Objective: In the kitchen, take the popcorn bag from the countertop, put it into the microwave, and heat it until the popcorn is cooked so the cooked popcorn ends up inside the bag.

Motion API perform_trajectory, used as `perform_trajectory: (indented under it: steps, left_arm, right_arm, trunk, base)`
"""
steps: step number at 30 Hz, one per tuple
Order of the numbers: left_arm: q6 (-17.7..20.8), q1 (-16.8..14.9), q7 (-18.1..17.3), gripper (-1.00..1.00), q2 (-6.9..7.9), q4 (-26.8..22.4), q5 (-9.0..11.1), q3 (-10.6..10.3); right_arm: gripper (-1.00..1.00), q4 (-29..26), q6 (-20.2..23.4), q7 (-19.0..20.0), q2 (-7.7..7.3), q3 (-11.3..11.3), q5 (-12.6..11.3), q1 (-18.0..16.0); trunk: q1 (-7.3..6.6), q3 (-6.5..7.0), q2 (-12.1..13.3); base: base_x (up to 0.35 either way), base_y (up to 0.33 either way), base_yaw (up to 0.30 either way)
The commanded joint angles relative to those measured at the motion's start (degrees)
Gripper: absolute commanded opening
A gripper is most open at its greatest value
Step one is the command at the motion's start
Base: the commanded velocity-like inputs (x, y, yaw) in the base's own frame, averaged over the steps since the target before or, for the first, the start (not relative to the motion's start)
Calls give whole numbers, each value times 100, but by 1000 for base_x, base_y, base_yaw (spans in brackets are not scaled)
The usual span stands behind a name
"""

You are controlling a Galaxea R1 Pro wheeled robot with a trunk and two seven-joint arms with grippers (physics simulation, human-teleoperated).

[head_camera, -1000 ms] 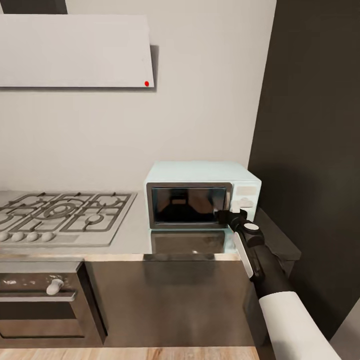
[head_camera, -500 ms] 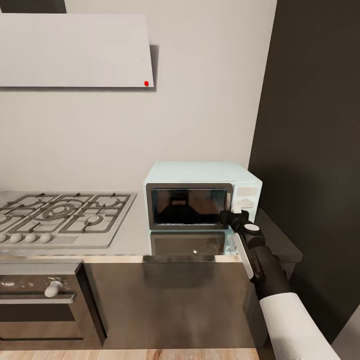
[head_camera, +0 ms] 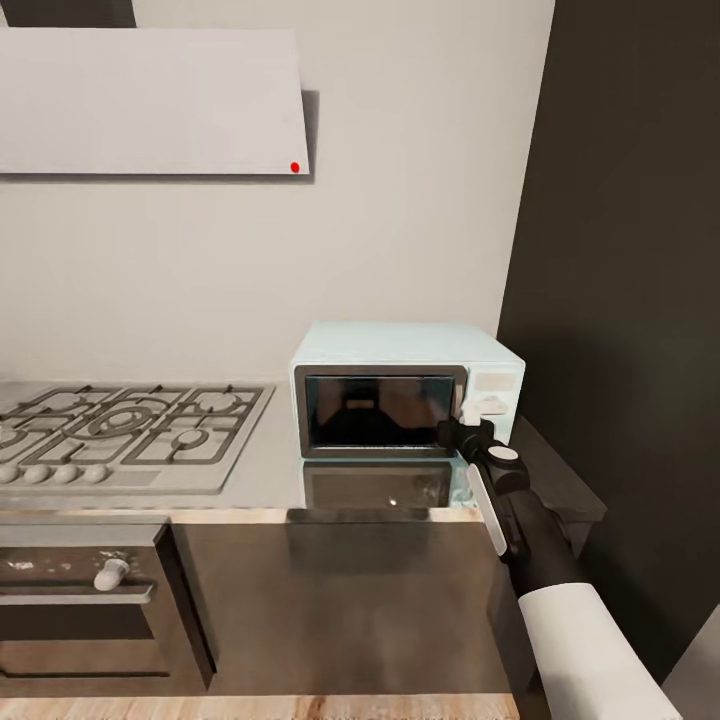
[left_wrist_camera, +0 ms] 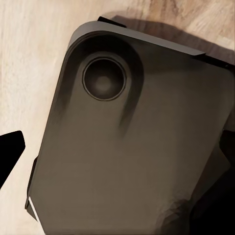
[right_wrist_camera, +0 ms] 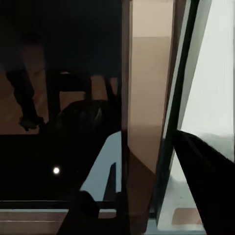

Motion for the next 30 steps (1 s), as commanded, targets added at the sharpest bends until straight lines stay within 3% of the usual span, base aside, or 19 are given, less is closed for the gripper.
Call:
perform_trajectory:
  steps: [1, 11, 30]
  left_arm:
    - [-8, 1, 5, 100, -3, -6, -5, 43]
    - [-6, 1, 5, 100, 5, -6, -5, 48]
    - [-6, 1, 5, 100, -12, -6, -5, 52]
  right_arm:
    - [-100, -7, 32, -33, -1, 10, 10, -4]
    - [-100, -7, 47, -34, -1, 9, 9, -4]
    - [-100, -2, 58, -29, -1, 7, -9, -4]
  trunk:
    - [0, -5, -3]
    - [0, -5, -3]
    - [0, -5, -3]
  base:
    - [-13, 9, 0]
    - [-7, 1, 0]
    - [-147, 32, 0]
